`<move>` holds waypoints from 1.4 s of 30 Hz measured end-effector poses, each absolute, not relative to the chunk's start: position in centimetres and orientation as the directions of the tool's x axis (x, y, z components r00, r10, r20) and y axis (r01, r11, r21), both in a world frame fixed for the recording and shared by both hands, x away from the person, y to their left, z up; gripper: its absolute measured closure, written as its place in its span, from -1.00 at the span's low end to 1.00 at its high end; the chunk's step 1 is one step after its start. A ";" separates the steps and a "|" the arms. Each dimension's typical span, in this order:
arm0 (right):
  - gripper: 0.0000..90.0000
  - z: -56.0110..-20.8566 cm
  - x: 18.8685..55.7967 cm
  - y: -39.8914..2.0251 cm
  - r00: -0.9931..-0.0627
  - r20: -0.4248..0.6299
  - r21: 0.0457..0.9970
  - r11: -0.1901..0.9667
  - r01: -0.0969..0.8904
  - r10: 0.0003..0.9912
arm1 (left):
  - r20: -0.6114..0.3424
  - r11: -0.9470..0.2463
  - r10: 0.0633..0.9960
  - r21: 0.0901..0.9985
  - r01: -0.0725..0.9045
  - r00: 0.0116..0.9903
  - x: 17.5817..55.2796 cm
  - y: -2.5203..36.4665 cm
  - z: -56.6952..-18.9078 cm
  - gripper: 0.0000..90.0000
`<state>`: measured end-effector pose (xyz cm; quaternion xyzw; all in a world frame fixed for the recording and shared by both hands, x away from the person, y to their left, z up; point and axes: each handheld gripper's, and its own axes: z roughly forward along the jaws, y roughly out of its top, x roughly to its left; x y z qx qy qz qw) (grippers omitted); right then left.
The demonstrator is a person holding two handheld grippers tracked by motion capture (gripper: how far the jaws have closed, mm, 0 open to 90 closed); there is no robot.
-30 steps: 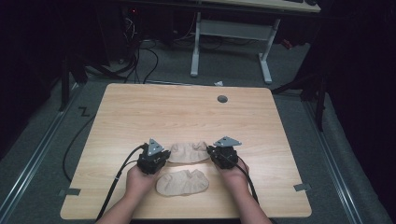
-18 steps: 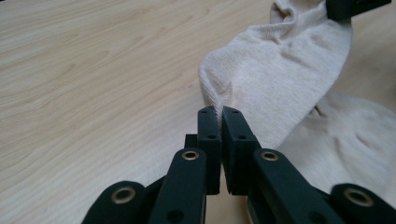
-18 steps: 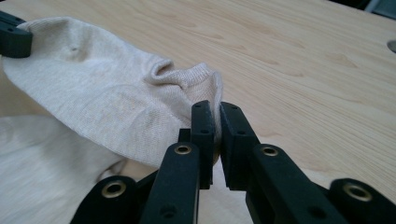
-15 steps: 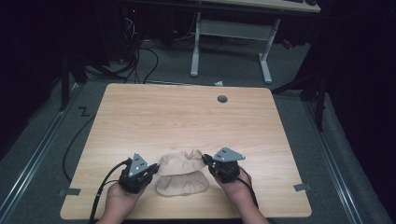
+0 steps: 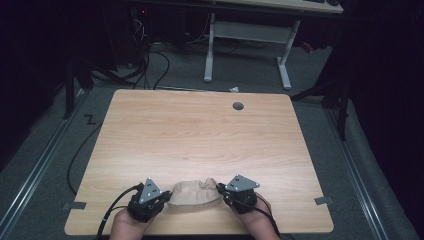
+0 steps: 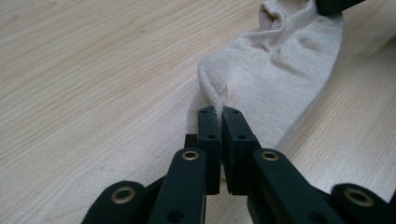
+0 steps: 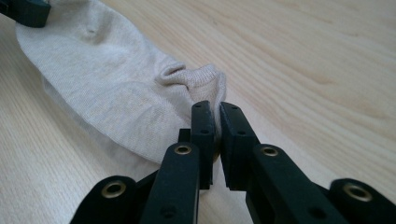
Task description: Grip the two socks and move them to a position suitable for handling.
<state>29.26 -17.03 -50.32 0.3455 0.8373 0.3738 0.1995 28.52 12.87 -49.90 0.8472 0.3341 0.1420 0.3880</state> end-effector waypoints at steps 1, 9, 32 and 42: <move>0.88 -50.5 29.2 -17.0 -0.680 -0.074 0.759 0.484 0.436 0.729 | -0.014 -0.481 0.675 0.749 0.455 0.737 28.5 12.8 -50.0 0.92; 0.88 -50.9 29.3 -16.9 -0.685 -0.060 0.739 0.494 0.458 0.726 | -0.033 -0.505 0.667 0.715 0.484 0.744 28.9 12.8 -50.8 0.91; 0.67 -51.5 29.7 -17.1 -0.678 -0.029 0.714 0.490 0.500 0.735 | 0.004 -0.511 0.696 0.706 0.491 0.718 29.8 13.1 -51.2 0.43; 0.36 -50.6 30.3 -18.2 -0.615 -0.048 0.790 0.406 0.459 0.787 | -0.006 -0.436 0.728 0.768 0.469 0.686 31.1 14.7 -49.9 0.10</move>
